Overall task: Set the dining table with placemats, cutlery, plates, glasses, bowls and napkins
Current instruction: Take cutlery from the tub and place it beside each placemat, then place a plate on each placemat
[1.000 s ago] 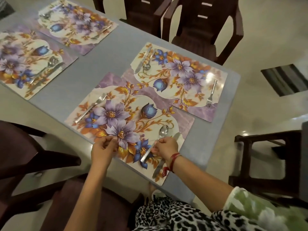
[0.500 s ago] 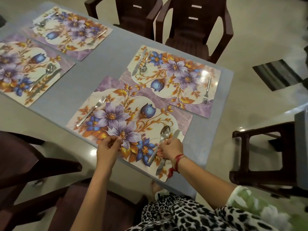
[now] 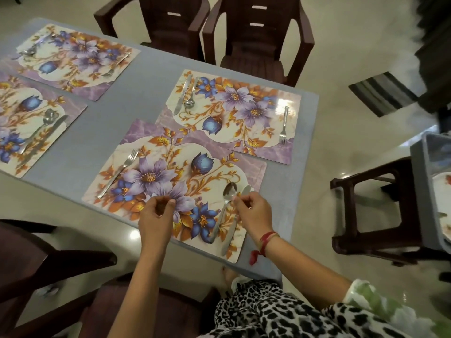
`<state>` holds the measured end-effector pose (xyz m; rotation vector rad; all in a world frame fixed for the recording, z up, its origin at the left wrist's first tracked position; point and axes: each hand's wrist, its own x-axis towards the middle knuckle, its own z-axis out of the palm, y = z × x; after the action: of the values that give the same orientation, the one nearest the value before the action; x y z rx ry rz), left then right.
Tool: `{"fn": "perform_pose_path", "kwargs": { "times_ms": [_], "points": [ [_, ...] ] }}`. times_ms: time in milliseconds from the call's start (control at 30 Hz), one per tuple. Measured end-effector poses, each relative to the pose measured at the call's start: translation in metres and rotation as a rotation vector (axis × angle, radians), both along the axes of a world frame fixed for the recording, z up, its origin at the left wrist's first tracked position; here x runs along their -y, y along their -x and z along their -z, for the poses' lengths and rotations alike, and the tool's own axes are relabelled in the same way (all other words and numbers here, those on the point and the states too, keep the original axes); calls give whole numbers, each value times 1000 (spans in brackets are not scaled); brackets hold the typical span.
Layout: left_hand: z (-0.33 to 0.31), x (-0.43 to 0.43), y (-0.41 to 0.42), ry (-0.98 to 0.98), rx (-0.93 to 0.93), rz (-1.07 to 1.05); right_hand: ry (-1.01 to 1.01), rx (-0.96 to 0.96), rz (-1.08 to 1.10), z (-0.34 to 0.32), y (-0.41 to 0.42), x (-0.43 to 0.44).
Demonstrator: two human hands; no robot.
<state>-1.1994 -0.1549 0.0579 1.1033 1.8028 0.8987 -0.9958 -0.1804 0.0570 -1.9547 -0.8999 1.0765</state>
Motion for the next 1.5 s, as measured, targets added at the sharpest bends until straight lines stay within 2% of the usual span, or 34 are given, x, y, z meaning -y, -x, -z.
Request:
{"fn": "perform_pose_path", "kwargs": {
  "times_ms": [167, 333, 467, 700, 833, 1033, 1233, 1500],
  "points": [
    [-5, -8, -41, -69, -168, 143, -216, 50, 46, -6, -43, 23],
    [-22, 2, -107, -150, -38, 282, -280, 96, 182, -8, -99, 55],
    [-38, 20, -167, -183, -2, 342, -333, 91, 315, -12, -160, 97],
    [-51, 103, -286, -202, 43, 457, -416, 106, 520, -17, -286, 206],
    [-56, 157, -365, -193, 90, 565, -412, 85, 669, -19, -350, 274],
    [-72, 200, -452, -217, 32, 741, -460, 27, 874, -30, -408, 337],
    [-69, 209, -515, -166, -38, 873, -499, 17, 1032, -38, -451, 360],
    [-44, 187, -606, -72, -42, 1007, -414, 87, 1123, -22, -525, 360]
  ]
}}
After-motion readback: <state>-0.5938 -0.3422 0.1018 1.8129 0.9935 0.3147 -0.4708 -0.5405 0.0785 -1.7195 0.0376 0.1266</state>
